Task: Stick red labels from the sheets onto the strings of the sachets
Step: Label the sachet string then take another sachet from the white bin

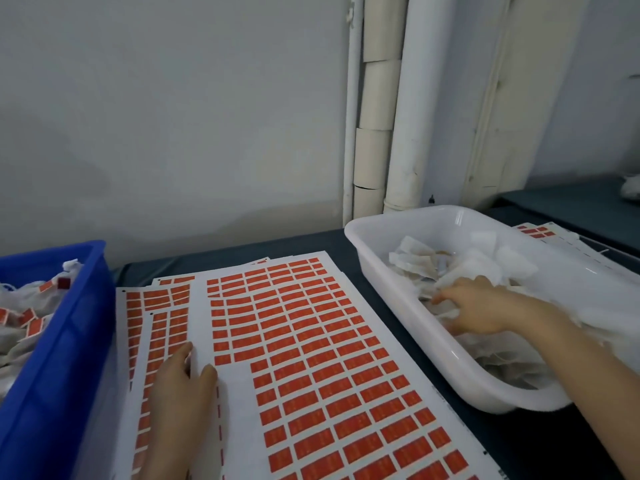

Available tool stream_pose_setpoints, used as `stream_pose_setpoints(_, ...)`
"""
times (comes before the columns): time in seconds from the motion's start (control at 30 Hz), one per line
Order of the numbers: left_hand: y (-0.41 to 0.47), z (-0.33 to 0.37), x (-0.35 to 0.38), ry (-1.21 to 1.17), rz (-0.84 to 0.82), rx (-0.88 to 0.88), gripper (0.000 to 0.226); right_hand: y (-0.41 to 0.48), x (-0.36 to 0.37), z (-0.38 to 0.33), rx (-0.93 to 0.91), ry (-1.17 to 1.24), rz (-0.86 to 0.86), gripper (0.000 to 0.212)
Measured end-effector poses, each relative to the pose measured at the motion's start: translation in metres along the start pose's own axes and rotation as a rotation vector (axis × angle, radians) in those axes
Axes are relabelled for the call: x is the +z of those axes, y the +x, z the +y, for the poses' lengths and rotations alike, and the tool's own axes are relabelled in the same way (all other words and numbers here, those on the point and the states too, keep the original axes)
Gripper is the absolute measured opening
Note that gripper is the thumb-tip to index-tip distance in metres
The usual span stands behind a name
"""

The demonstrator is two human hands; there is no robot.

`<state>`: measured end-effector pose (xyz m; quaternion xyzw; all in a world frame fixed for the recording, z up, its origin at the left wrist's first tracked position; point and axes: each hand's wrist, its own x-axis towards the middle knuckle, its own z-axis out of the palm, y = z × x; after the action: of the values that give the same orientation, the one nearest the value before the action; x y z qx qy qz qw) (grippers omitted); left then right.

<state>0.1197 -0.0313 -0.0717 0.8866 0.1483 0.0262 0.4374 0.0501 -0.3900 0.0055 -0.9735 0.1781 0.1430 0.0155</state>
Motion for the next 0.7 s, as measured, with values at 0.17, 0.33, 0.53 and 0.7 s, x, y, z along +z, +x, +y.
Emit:
stream_pose_setpoints(0.17, -0.004, 0.003, -0.001, 0.011, -0.003, -0.004, 0.051, -0.006, 0.016, 0.012, 0.041, 0.013, -0.03, 0.061)
stream_pose_setpoints(0.33, -0.007, 0.005, 0.0, 0.018, -0.009, 0.004, 0.052, -0.013, 0.025, 0.025, 0.033, 0.091, -0.2, 0.049)
stream_pose_setpoints(0.53, -0.01, 0.004, -0.001, -0.005, -0.015, 0.016, 0.051, -0.016, 0.034, 0.031, 0.054, 0.126, -0.125, 0.035)
stream_pose_setpoints(0.7, -0.01, 0.004, -0.002, -0.028, -0.015, 0.009, 0.05, -0.012, 0.031, 0.028, -0.008, 0.042, -0.025, 0.015)
